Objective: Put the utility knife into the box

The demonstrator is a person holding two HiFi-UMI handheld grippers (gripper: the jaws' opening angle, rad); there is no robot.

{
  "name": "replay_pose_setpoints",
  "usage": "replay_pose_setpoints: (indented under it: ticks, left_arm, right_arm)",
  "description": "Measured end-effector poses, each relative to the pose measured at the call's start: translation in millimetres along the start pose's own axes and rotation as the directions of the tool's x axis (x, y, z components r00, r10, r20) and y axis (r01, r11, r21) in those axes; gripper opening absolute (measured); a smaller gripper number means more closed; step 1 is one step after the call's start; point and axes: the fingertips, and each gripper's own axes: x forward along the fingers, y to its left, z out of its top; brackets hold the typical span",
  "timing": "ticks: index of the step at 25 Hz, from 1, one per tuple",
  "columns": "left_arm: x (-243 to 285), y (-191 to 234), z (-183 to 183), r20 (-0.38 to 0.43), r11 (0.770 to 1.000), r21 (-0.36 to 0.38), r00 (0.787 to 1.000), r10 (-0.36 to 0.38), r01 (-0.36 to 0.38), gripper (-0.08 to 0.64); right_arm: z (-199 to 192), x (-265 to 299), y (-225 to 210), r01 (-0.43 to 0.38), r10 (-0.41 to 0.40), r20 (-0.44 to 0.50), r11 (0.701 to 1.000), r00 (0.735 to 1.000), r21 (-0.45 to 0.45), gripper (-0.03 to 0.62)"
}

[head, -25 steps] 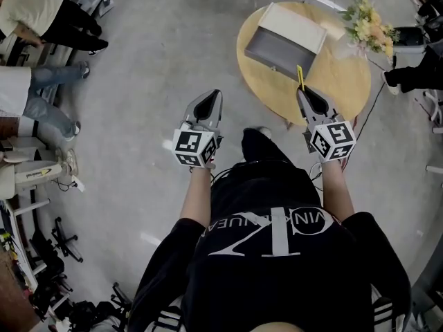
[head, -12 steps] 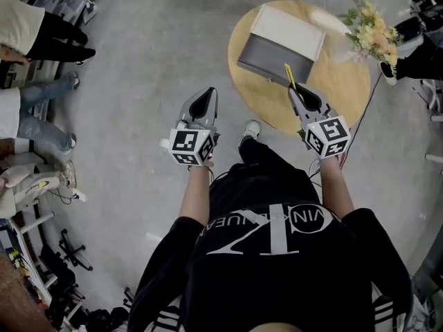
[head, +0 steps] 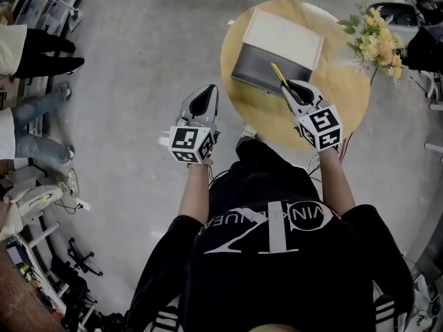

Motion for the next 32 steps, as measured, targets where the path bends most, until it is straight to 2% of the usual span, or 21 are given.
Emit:
replay_pose_setpoints:
  ticks: [5,12,18,32]
  left_arm:
    - [20,7,-1,-0.017,1.000,-0.007,1.000,-0.012,0.012,0.011]
    - [43,17,-7,-0.055,1.000,-0.016,0.998,-0.015,0.014,0.011]
    - [59,23,-10,-0.074,1.000,-0.023,0.997,-0.017,0.016,0.011]
    - [70,46,-10,-0.103,1.000,-0.016,0.995,0.018,-0.020,0.011]
  right_arm:
    - [-21,21,-9,-0.037,0.032,-0.150,0.999,0.988,-0.028,0.054]
    - [-38,47,-21,-0.062,0.055,-0.258,0.998,0.964,-0.018,0.055]
    - [-49,68,-27,-0.073,0.068,-0.330,0.997,0.941,-0.004,0.054]
    - [-72,99,-30,-0.125,0.136,-0.475,0.991,0.869,0.054,0.054]
